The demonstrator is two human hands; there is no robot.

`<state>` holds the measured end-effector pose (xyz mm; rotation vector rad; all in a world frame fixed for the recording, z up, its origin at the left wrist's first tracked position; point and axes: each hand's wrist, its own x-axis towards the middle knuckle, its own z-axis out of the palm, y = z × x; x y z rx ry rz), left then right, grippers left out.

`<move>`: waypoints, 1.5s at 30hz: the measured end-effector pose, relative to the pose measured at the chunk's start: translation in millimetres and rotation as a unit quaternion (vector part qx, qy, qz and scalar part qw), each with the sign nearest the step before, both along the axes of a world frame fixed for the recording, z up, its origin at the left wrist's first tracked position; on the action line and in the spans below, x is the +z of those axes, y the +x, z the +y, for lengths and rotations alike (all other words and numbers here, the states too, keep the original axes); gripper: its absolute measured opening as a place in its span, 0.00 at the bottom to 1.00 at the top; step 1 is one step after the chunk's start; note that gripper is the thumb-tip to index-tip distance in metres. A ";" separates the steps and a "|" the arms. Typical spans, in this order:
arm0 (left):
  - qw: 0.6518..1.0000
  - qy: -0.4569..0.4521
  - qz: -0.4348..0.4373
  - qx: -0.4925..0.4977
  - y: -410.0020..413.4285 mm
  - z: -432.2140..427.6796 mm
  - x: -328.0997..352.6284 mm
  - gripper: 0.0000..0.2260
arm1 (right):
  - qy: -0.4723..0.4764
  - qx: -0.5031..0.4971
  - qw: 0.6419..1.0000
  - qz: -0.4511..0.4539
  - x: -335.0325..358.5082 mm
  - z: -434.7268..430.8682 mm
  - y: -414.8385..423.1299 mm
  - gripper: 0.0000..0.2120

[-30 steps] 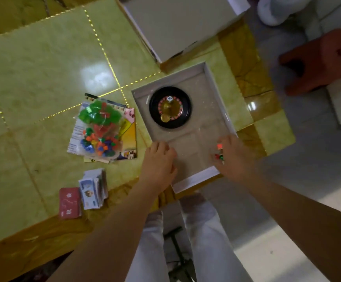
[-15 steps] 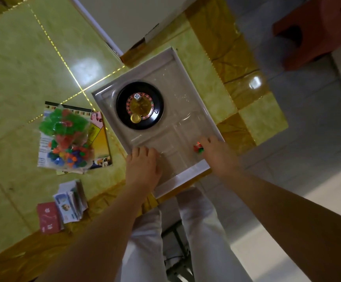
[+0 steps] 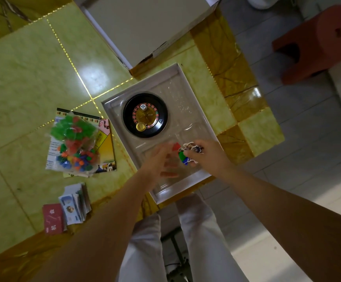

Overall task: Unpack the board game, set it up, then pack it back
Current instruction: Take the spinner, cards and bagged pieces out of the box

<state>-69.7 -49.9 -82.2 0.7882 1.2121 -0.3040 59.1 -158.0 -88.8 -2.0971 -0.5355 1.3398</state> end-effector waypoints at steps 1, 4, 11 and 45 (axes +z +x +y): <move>0.998 -0.059 -0.002 0.017 2.4 2.6 7.1 0.17 | 0.005 0.019 1.000 0.003 2.1 7.2 -6.8 0.07; 0.978 -0.168 -0.020 0.122 -4.4 12.3 16.3 0.18 | 0.037 0.086 0.995 -0.039 3.8 25.0 -28.1 0.09; 0.944 -0.222 -0.038 0.241 -67.2 43.1 12.3 0.14 | 0.066 0.139 0.987 -0.041 1.6 59.4 -87.0 0.12; 0.823 0.507 0.060 -0.249 -89.5 54.8 -12.1 0.15 | -0.099 0.114 0.984 -0.092 -17.8 89.9 -43.5 0.25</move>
